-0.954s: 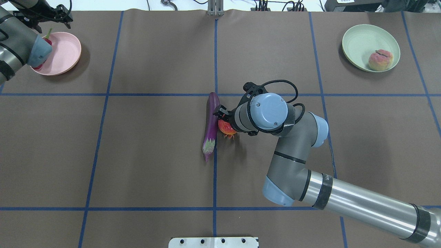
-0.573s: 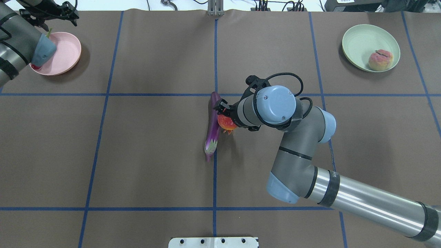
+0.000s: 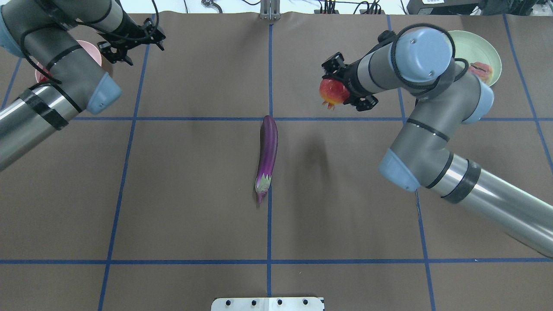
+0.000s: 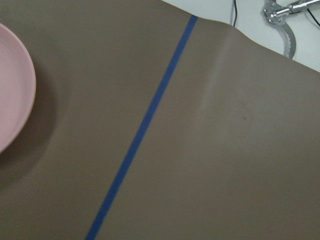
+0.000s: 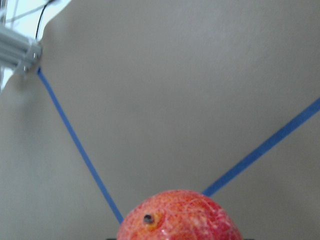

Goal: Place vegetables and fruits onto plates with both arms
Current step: 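Carry the pomegranate to the green plate with the right gripper and release it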

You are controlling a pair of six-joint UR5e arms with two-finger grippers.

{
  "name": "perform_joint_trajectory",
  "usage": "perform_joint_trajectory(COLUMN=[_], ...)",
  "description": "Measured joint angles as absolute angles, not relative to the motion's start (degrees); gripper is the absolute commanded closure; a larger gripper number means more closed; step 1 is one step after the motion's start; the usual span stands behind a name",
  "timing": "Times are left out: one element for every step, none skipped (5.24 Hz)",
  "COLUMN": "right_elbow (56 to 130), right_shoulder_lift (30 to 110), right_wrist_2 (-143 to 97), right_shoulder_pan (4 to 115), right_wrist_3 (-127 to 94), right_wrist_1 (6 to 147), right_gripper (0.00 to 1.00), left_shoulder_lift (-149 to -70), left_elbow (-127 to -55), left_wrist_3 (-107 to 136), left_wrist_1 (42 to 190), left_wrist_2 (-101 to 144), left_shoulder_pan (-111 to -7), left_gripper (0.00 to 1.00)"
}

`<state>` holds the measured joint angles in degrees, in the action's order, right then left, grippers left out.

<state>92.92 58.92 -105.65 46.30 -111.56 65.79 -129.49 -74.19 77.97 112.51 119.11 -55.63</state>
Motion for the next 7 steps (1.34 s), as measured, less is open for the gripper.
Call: perform_joint_trajectory(right_elbow=[90.03,85.22,78.77,72.54,68.07,64.85,61.72], right_shoulder_lift=[59.69,60.58,60.78,60.58,60.26,59.41,57.36], right_wrist_2=[-109.04,-112.64,-114.26,-114.31,-112.73,-110.87,-109.83], right_shoulder_pan=[51.23,57.06,61.85,64.79,66.18,66.65,66.85], right_wrist_3=[-107.43,-96.30,-85.58,-77.67,-73.41,-71.33,-71.17], right_wrist_1=[65.86,65.96,66.00,66.01,65.95,65.87,65.84], right_gripper=[1.00,1.00,1.00,1.00,1.00,1.00,1.00], left_shoulder_lift=[-130.85,-132.42,-133.30,-133.59,-133.69,-133.69,-133.67], left_elbow=[-75.36,-75.61,-75.60,-75.61,-75.66,-75.71,-75.74], left_wrist_3=[80.58,81.70,82.54,83.49,84.01,84.15,84.41], left_wrist_1=[112.28,112.08,112.00,111.98,111.97,111.97,111.97], left_wrist_2=[118.04,115.38,113.11,111.86,111.01,110.74,110.65], left_shoulder_pan=[-52.21,-47.94,-45.00,-43.58,-43.00,-42.85,-42.78], left_gripper=[0.00,0.00,0.00,0.00,0.00,0.00,0.00])
